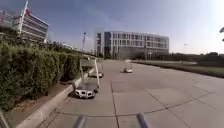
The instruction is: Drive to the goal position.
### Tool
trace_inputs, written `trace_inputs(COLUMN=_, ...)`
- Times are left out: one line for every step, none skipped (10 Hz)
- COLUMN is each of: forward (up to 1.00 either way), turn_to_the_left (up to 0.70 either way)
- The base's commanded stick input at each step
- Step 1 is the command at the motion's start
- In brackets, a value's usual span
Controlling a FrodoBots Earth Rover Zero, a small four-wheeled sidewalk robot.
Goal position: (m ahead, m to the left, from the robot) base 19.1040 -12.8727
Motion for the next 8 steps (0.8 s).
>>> trace_inputs(forward=0.00, turn_to_the_left=0.00)
trace_inputs(forward=0.00, turn_to_the_left=0.00)
trace_inputs(forward=0.00, turn_to_the_left=0.00)
trace_inputs(forward=0.00, turn_to_the_left=0.00)
trace_inputs(forward=0.70, turn_to_the_left=0.00)
trace_inputs(forward=0.70, turn_to_the_left=0.00)
trace_inputs(forward=0.70, turn_to_the_left=0.00)
trace_inputs(forward=0.70, turn_to_the_left=-0.02)
